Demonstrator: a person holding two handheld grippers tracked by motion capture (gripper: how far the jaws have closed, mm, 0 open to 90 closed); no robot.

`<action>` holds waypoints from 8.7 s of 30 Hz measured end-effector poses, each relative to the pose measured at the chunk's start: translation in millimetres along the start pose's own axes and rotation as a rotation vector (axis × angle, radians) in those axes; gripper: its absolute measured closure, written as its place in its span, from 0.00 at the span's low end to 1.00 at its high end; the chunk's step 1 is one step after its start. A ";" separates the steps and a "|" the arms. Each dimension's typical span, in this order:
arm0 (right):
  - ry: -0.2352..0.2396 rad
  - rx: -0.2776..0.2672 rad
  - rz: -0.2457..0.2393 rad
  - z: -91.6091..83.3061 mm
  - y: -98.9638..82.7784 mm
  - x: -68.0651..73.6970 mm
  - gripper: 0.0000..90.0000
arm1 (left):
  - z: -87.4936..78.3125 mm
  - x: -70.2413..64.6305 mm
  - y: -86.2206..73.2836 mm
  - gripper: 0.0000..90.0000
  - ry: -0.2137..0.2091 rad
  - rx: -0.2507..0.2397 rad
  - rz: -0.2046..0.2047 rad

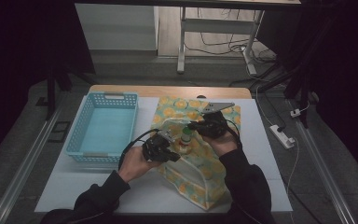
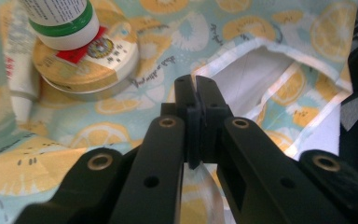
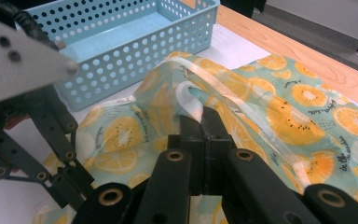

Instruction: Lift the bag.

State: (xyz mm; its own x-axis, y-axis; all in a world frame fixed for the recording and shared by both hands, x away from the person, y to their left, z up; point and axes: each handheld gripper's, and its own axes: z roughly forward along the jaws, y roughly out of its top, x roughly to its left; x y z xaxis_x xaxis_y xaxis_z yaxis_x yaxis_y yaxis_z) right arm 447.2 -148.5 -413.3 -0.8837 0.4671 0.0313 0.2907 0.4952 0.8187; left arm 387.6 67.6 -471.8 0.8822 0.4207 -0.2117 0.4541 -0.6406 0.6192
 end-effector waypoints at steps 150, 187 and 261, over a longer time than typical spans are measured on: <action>-0.046 -0.135 -0.039 -46.9 137.2 -17.5 1.00 | -173.7 86.7 108.6 0.95 0.119 -0.379 -0.085; -0.040 -0.074 0.045 -21.1 101.5 -31.1 0.83 | -137.5 92.8 85.3 0.67 0.098 -0.332 -0.086; 0.000 -0.090 0.085 -15.7 10.6 15.8 0.06 | -130.2 42.1 -75.5 0.00 0.190 -0.368 -0.163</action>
State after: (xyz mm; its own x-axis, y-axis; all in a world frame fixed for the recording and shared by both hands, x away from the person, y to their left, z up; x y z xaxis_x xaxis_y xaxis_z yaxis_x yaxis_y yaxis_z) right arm 430.6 -147.4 -395.1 -0.8570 0.5050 0.1030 0.3308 0.3858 0.8612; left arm 374.2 217.4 -429.0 0.7487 0.6296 -0.2075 0.4801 -0.2991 0.8247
